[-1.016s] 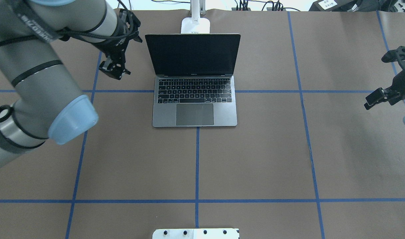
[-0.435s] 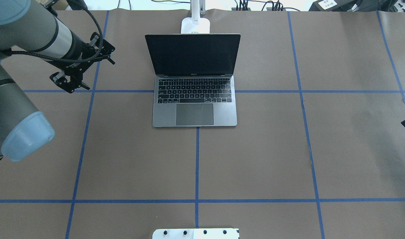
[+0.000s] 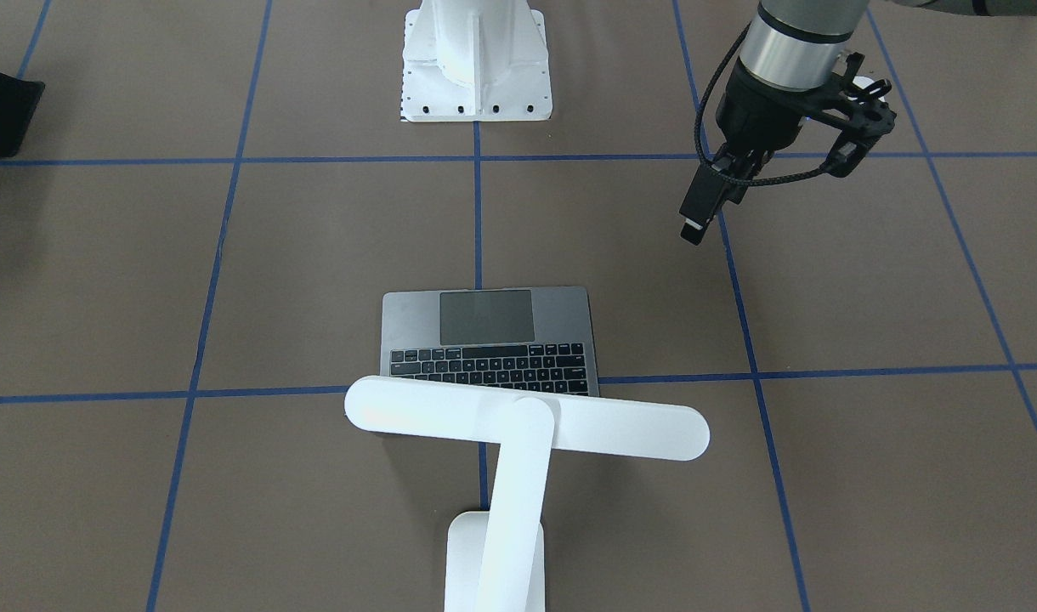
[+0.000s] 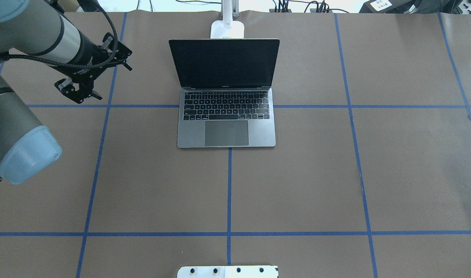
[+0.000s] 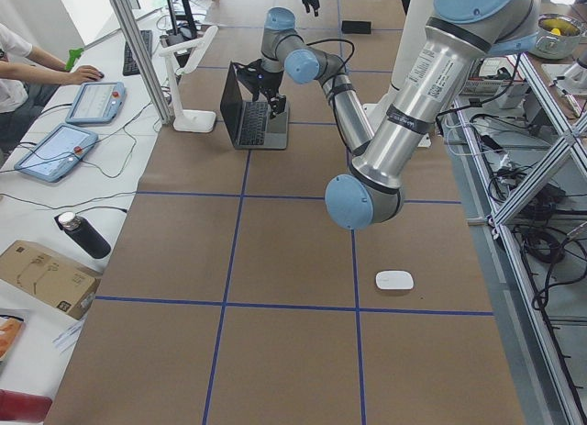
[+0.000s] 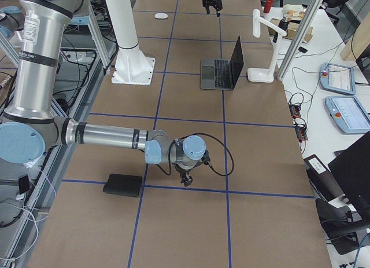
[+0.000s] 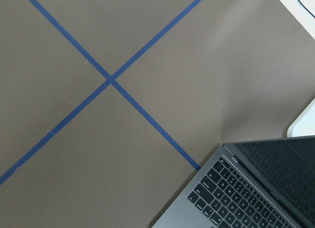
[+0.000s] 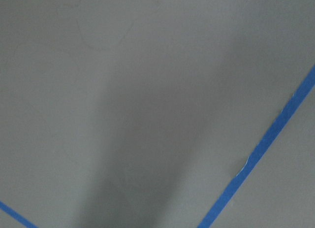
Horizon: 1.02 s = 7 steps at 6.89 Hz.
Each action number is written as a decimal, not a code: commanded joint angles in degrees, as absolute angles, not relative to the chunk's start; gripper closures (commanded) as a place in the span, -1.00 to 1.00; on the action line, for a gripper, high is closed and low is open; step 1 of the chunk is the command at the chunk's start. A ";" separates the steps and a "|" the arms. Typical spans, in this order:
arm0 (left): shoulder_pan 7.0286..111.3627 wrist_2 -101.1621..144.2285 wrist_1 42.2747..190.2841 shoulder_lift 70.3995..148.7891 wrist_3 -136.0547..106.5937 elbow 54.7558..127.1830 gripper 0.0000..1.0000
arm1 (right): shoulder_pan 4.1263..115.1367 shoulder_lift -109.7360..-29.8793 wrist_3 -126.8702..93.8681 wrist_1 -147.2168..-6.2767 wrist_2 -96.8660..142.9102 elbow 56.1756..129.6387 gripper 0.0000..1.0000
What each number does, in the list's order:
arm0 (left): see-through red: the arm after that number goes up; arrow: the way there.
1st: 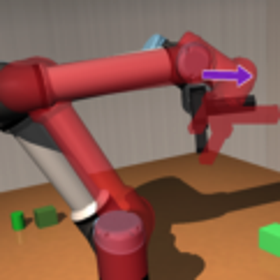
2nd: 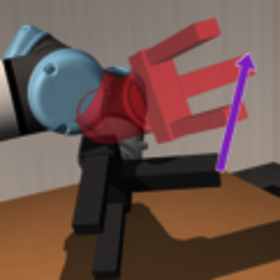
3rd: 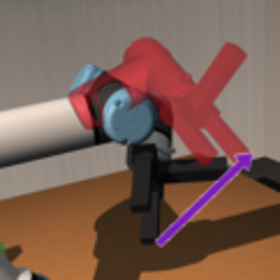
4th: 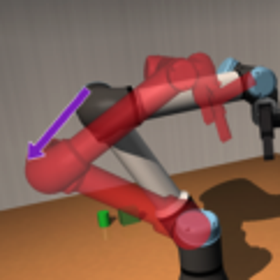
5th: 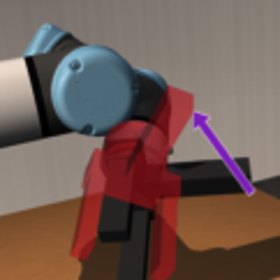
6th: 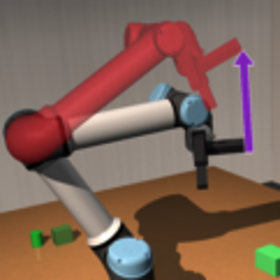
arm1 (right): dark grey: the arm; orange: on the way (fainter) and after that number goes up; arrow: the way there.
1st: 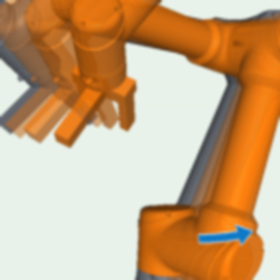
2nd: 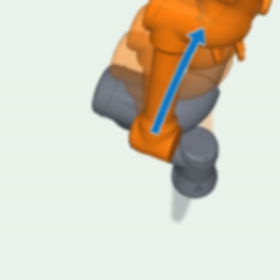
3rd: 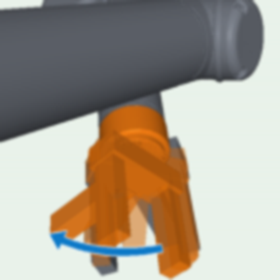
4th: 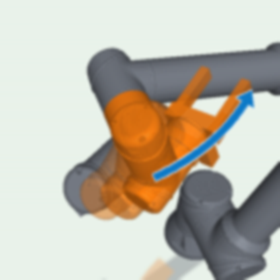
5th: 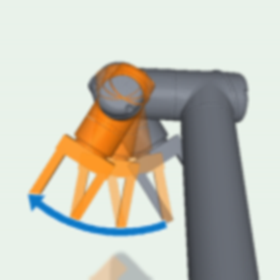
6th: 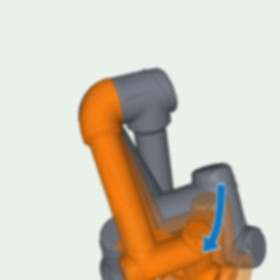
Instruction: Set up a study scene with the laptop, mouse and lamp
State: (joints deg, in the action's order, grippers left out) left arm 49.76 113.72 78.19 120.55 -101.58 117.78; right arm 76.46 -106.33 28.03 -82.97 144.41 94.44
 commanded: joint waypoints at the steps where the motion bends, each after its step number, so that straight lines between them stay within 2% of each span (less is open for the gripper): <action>1: 50.18 113.47 78.22 120.67 -101.16 117.69 -0.92 | 76.47 -108.54 39.68 -83.32 152.80 90.03 -0.98; 3: 51.32 113.73 77.87 119.62 -92.42 118.91 -0.95 | 73.94 -109.24 40.43 -83.41 154.41 88.16 -0.97; 4: 51.50 113.73 77.44 118.05 -85.59 119.79 -0.98 | 71.04 -109.42 40.43 -83.50 155.64 87.98 -0.96; 5: 52.72 114.08 77.26 112.90 -74.82 123.71 -0.98 | 69.01 -110.73 40.43 -83.50 156.44 88.15 -0.94; 7: 54.75 114.35 77.34 111.27 -70.84 124.45 -0.98 | 64.35 -112.31 40.60 -83.41 157.06 89.21 -0.85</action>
State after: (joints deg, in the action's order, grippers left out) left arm 53.83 114.23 77.35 112.32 -73.36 123.77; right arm 66.72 -111.14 40.50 -83.47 156.54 88.81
